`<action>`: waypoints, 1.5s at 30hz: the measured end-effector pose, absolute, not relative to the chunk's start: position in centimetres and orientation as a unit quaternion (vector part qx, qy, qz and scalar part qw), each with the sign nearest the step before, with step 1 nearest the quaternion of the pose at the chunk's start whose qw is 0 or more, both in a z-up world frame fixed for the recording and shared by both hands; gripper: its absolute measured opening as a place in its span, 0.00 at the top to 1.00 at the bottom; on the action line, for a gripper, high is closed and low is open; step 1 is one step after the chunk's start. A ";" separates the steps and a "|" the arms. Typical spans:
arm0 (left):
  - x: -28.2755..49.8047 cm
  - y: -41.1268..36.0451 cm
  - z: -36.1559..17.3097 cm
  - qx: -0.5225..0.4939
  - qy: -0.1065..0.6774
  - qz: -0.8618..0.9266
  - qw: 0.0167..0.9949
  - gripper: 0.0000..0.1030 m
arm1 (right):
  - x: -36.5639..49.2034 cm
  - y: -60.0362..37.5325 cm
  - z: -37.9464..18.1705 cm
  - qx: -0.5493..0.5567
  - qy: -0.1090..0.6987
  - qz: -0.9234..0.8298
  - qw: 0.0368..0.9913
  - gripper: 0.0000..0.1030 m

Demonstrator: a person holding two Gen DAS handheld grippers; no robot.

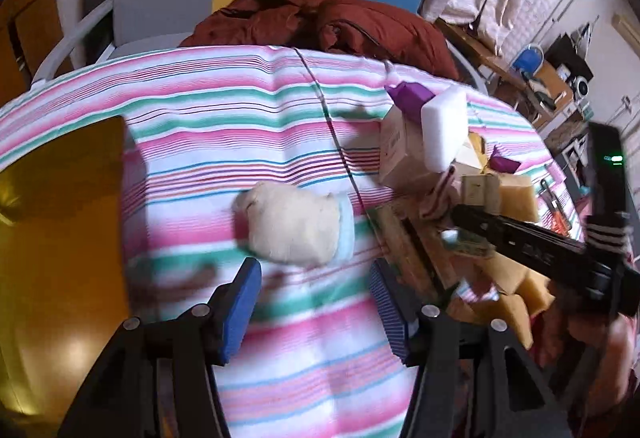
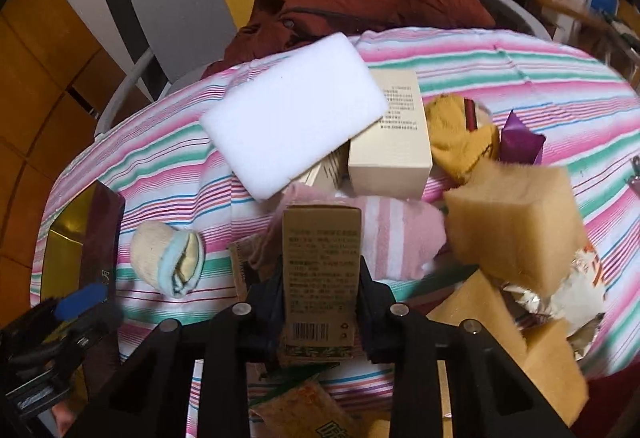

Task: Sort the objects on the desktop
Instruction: 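Move the left tool from the gold tray toward the cream knit sock, then grasp the cream knit sock with the left tool while the right tool holds a small brown box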

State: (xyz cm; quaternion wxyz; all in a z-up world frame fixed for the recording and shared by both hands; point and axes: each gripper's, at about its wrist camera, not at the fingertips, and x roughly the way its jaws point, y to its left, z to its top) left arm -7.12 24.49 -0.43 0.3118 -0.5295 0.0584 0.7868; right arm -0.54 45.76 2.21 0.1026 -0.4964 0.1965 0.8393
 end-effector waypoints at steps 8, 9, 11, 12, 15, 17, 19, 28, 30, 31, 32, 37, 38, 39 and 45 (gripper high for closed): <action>-8.2 27.3 -2.1 -0.519 0.093 0.790 0.313 0.35 | -0.8 45.8 2.7 -0.490 0.211 0.840 0.097 0.70; -8.2 27.6 -2.1 -0.514 0.099 0.792 0.314 0.34 | -0.8 45.7 2.7 -0.490 0.210 0.841 0.096 0.70; -8.5 27.9 -2.3 -0.509 0.109 0.797 0.306 0.34 | -0.8 45.7 2.7 -0.491 0.211 0.840 0.093 0.70; -8.7 27.9 -2.4 -0.509 0.108 0.798 0.304 0.34 | -0.9 45.6 2.6 -0.492 0.211 0.840 0.091 0.70; -9.5 27.9 -2.7 -0.505 0.100 0.803 0.302 0.34 | -0.8 45.5 2.5 -0.493 0.215 0.838 0.091 0.70; -9.9 27.9 -3.3 -0.509 0.111 0.802 0.293 0.34 | -0.8 45.6 2.5 -0.492 0.216 0.838 0.094 0.70; -10.2 27.9 -4.3 -0.520 0.114 0.796 0.290 0.34 | -0.8 45.6 2.4 -0.491 0.219 0.838 0.092 0.70; -10.5 27.2 -5.3 -0.532 0.064 0.789 0.299 0.40 | -1.0 45.7 2.3 -0.492 0.223 0.837 0.086 0.70; -10.2 27.0 -5.4 -0.527 0.066 0.791 0.305 0.45 | -0.9 45.7 2.3 -0.491 0.225 0.837 0.086 0.70; -10.1 27.0 -5.4 -0.524 0.070 0.791 0.308 0.46 | -0.9 45.7 2.3 -0.491 0.225 0.837 0.086 0.70; -9.9 26.9 -5.4 -0.521 0.073 0.792 0.309 0.47 | -0.9 45.7 2.4 -0.490 0.226 0.838 0.086 0.70; -8.6 25.9 -5.2 -0.517 0.068 0.790 0.321 0.54 | -0.9 45.6 2.5 -0.489 0.222 0.839 0.083 0.70; -8.3 25.4 -5.3 -0.519 0.059 0.789 0.323 0.54 | -0.9 45.6 2.5 -0.490 0.221 0.839 0.083 0.70; -8.1 24.8 -5.3 -0.522 0.048 0.788 0.324 0.55 | -0.9 45.6 2.4 -0.491 0.222 0.838 0.081 0.70; -6.5 22.4 -4.0 -0.524 -0.009 0.777 0.347 0.63 | -0.8 45.1 3.0 -0.477 0.220 0.849 0.062 0.70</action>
